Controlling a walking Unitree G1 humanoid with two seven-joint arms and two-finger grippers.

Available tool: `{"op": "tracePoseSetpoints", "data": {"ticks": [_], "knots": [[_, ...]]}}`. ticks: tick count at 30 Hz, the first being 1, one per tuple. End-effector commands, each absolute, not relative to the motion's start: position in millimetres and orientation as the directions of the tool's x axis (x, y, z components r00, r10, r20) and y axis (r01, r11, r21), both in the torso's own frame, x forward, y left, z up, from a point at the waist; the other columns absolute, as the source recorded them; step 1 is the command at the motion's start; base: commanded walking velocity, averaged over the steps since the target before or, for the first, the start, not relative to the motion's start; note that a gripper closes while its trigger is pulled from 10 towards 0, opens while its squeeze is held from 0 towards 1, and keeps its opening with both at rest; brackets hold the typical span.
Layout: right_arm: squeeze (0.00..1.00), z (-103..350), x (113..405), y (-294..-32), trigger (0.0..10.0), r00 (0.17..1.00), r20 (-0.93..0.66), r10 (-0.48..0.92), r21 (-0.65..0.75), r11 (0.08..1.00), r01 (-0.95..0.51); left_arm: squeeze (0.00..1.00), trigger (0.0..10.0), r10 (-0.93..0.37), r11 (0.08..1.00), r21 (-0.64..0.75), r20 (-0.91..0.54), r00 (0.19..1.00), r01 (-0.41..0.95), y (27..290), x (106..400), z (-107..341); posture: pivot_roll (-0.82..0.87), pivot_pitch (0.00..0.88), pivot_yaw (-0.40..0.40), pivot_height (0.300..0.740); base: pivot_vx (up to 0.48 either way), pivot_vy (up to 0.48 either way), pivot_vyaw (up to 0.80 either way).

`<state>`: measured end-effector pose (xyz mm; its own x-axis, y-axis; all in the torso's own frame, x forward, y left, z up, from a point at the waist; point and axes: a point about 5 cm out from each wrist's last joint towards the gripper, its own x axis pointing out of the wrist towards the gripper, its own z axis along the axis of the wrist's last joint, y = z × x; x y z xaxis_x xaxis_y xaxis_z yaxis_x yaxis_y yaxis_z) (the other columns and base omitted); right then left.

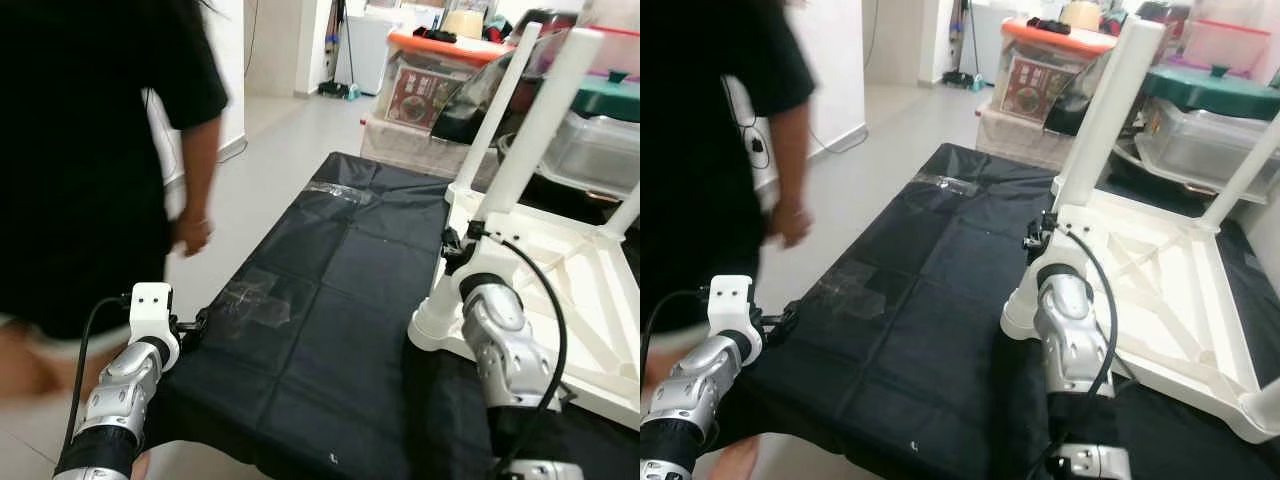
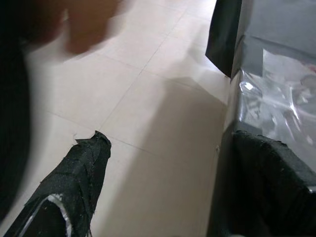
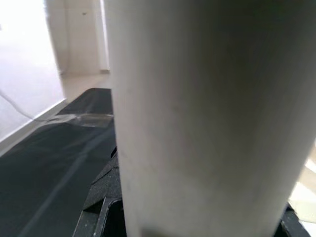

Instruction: Building children table

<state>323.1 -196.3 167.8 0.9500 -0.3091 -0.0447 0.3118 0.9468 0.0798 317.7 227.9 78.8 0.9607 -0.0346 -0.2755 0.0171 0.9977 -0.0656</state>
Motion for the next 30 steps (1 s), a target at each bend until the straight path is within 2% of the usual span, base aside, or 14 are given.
{"op": "tracePoseSetpoints", "data": {"ticks": [1, 4, 19, 20, 21, 22, 23, 30], "knots": [[0.00, 113, 305, -206, 0.0, 0.862, -0.311, -0.401, 0.002, 0.906, 0.423, 0.00, 10.0, -0.040, 0.998, -0.062, -0.303, 0.952, 0.022, 225, 316, 72, 0.11, 0.000, -0.114, 0.740, 0.000, 0.000, 0.00], [0.00, 111, 301, -194, 0.0, 0.836, -0.341, -0.429, 0.064, 0.877, 0.476, 0.00, 10.0, -0.039, 0.997, -0.068, -0.302, 0.953, 0.019, 223, 317, 72, 0.11, 0.000, -0.118, 0.740, 0.000, 0.000, 0.00], [0.00, 120, 296, -180, 0.0, 0.802, -0.362, -0.475, 0.069, 0.844, 0.531, 0.00, 10.0, -0.032, 0.997, -0.074, -0.304, 0.952, 0.010, 222, 316, 70, 0.11, 0.000, -0.119, 0.740, 0.000, 0.000, 0.00], [0.00, 120, 295, -178, 3.5, 0.801, -0.369, -0.471, 0.070, 0.845, 0.530, 0.00, 10.0, -0.033, 0.997, -0.074, -0.304, 0.952, 0.011, 222, 317, 70, 0.11, 0.000, -0.119, 0.740, 0.000, 0.000, 0.00], [0.00, 120, 295, -178, 3.5, 0.801, -0.369, -0.471, 0.070, 0.845, 0.530, 0.00, 10.0, -0.033, 0.997, -0.074, -0.304, 0.952, 0.011, 222, 317, 70, 0.11, 0.000, -0.119, 0.740, 0.000, 0.000, 0.00], [0.00, 120, 295, -176, 6.2, 0.806, -0.370, -0.462, 0.071, 0.851, 0.520, 0.00, 10.0, -0.034, 0.997, -0.074, -0.304, 0.952, 0.012, 221, 317, 70, 0.11, 0.000, -0.116, 0.740, 0.000, 0.000, 0.00], [0.00, 120, 295, -172, 10.0, 0.817, -0.372, -0.441, 0.073, 0.863, 0.499, 0.00, 10.0, -0.035, 0.997, -0.074, -0.305, 0.952, 0.014, 221, 317, 70, 0.11, 0.000, -0.115, 0.740, 0.000, 0.000, 0.00], [0.00, 128, 296, -162, 10.0, 0.870, -0.324, -0.372, 0.033, 0.915, 0.403, 0.00, 10.0, -0.038, 0.997, -0.068, -0.305, 0.952, 0.018, 221, 317, 70, 0.10, 0.000, -0.113, 0.740, 0.000, 0.000, 0.00]]}}
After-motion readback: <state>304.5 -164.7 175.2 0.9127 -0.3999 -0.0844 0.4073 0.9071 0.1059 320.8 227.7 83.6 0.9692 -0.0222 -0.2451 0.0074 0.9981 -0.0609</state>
